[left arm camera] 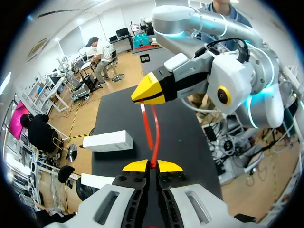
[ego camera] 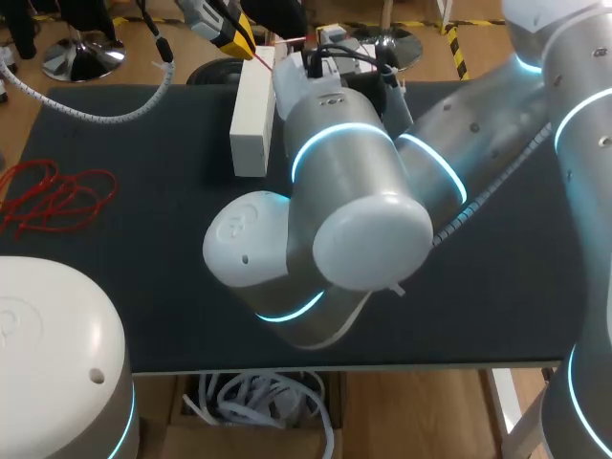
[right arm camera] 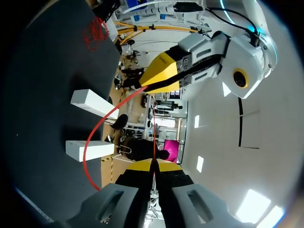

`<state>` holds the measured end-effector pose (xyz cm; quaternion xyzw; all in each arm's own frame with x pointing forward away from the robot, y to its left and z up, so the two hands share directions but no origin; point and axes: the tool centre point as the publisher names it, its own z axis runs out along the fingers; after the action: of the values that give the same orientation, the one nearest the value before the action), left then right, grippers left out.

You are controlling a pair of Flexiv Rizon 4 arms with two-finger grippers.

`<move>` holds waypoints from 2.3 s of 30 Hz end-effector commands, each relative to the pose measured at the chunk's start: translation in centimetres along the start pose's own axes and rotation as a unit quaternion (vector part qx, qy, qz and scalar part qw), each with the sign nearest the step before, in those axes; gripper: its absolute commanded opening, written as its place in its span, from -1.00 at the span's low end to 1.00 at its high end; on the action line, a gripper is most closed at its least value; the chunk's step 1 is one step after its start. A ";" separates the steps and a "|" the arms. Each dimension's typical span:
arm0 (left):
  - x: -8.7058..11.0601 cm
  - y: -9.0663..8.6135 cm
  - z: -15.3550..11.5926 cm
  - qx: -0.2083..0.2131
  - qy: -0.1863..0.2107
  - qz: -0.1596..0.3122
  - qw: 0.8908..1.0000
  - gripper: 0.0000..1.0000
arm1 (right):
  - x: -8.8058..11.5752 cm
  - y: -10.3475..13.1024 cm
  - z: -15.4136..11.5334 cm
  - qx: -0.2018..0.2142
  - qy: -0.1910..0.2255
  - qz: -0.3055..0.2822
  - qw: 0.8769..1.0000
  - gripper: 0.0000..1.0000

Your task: Grab the tape and strap the tape.

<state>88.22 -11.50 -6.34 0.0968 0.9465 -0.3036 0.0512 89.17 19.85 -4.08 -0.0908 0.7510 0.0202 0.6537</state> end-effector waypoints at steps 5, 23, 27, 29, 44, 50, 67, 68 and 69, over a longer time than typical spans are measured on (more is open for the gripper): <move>0.0 0.0 -0.1 -0.002 0.001 -0.001 1.000 -1.00 | -0.8 -0.6 0.4 0.002 -0.015 -0.043 0.999 -1.00; 0.0 0.0 -0.1 -0.002 0.001 -0.001 1.000 -1.00 | -1.1 0.6 1.0 -0.011 -0.027 -0.067 0.997 -1.00; 0.0 0.0 -0.1 -0.002 0.001 -0.001 1.000 -1.00 | -1.2 0.9 1.1 -0.016 -0.028 -0.069 0.997 -1.00; 0.0 0.0 -0.1 -0.002 0.001 -0.001 1.000 -1.00 | -1.2 1.1 1.1 -0.018 -0.029 -0.070 0.997 -1.00; 0.0 0.0 -0.1 -0.002 0.001 -0.001 1.000 -1.00 | -0.6 1.8 1.1 -0.027 -0.025 -0.071 0.997 -1.00; 0.0 0.0 -0.1 -0.002 0.001 -0.001 1.000 -1.00 | -0.6 2.3 1.2 -0.031 -0.024 -0.072 0.997 -1.00; 0.0 0.0 -0.1 -0.002 0.001 -0.001 1.000 -1.00 | -0.6 3.3 1.3 -0.044 -0.024 -0.077 0.996 -1.00; 0.0 0.0 -0.1 -0.002 0.001 -0.001 1.000 -1.00 | -0.6 3.4 1.3 -0.045 -0.024 -0.077 0.996 -1.00; 0.0 0.0 -0.1 -0.002 0.001 -0.001 1.000 -1.00 | -0.6 3.6 1.3 -0.047 -0.024 -0.077 0.996 -1.00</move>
<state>88.23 -11.47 -6.35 0.0966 0.9466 -0.3034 0.0512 89.91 23.39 -4.24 -0.1768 0.7231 0.0081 0.6676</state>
